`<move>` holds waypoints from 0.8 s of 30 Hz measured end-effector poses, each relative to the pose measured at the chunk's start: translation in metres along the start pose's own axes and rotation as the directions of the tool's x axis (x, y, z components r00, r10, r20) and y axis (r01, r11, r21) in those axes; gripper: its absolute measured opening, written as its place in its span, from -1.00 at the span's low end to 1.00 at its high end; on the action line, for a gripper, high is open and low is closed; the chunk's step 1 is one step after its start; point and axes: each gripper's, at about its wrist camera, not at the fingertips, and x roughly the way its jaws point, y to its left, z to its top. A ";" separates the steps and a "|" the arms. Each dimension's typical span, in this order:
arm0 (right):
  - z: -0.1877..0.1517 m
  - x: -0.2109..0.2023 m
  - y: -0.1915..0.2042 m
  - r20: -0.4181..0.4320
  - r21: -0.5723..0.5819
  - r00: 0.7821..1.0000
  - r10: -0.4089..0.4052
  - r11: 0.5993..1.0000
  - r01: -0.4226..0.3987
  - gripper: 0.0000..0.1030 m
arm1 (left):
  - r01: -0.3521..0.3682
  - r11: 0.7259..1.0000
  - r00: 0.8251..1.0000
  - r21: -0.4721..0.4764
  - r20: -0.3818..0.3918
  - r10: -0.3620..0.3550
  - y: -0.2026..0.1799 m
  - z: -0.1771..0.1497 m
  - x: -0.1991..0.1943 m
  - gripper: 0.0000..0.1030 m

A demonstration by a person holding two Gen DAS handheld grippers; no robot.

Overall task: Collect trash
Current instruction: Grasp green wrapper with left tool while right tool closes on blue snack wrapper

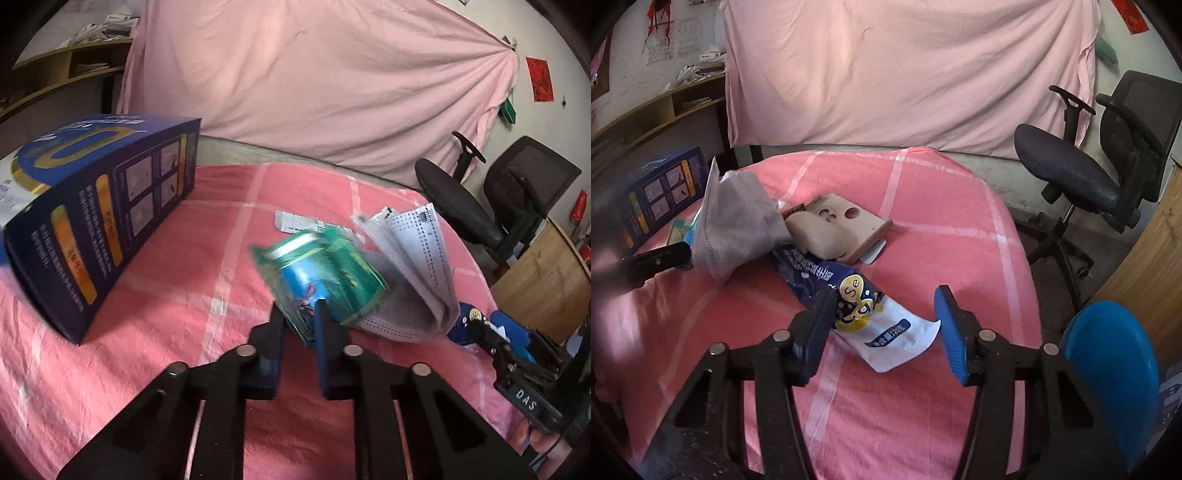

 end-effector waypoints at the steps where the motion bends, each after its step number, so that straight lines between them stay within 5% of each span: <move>1: 0.000 -0.001 0.001 0.002 0.000 1.000 0.002 1.000 -0.002 0.53 | 0.002 1.000 1.000 -0.009 -0.003 -0.002 -0.001 -0.001 0.000 -0.87; 10: -0.013 -0.017 0.003 0.027 0.005 0.999 0.023 1.000 -0.023 0.23 | -0.033 0.999 0.997 -0.012 0.063 0.033 0.000 -0.006 -0.028 -1.00; 18: -0.024 -0.042 0.012 0.099 0.007 0.995 -0.002 1.000 0.001 0.17 | -0.088 0.996 0.982 -0.001 0.165 0.087 -0.002 -0.020 -0.067 -1.00; 20: -0.025 -0.050 0.011 0.139 0.009 0.990 -0.015 1.000 0.014 -0.04 | -0.099 0.995 0.977 0.005 0.190 0.096 -0.006 -0.023 -0.076 -1.00; 21: -0.026 -0.053 0.011 0.154 0.012 0.988 -0.022 1.000 0.020 -0.52 | -0.101 0.995 0.975 0.009 0.200 0.097 -0.007 -0.025 -0.079 -1.00; 24: -0.027 -0.061 0.007 0.198 0.029 0.980 -0.025 0.999 0.020 -0.52 | -0.105 0.994 0.966 0.032 0.239 0.094 -0.012 -0.029 -0.091 -1.00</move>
